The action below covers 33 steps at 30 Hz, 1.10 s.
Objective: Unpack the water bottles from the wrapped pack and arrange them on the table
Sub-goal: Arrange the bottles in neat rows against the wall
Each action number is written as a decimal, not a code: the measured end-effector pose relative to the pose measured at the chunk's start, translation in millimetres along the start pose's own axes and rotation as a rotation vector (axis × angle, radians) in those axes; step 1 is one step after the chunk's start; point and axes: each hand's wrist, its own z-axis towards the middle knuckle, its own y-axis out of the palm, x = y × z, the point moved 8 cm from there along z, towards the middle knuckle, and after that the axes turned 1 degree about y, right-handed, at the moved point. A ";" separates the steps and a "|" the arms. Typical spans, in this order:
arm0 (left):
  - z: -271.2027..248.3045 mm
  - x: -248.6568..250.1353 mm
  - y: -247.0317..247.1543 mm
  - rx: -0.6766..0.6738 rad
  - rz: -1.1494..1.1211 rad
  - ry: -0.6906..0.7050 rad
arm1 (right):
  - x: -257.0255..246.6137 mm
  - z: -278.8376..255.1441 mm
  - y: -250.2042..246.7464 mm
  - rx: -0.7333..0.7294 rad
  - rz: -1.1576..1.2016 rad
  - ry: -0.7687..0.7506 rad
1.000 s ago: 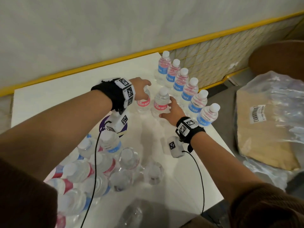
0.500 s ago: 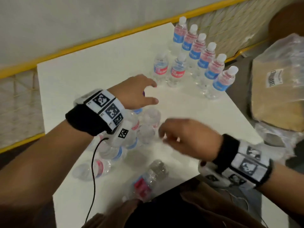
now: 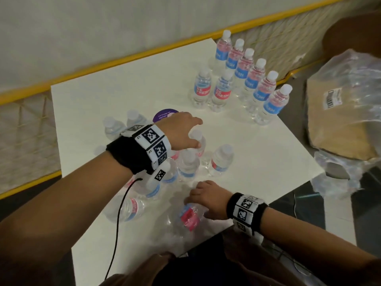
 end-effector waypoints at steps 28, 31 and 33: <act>89.6 31.5 -97.4 0.229 -0.389 0.083 | 250.4 -22.0 -183.1 0.700 0.964 0.588; 102.9 25.2 -84.2 0.111 -0.222 0.021 | 283.4 -1.9 -174.3 0.794 1.017 0.722; 115.2 17.8 -69.8 0.027 -0.139 -0.020 | 296.3 14.6 -164.9 0.781 1.020 0.765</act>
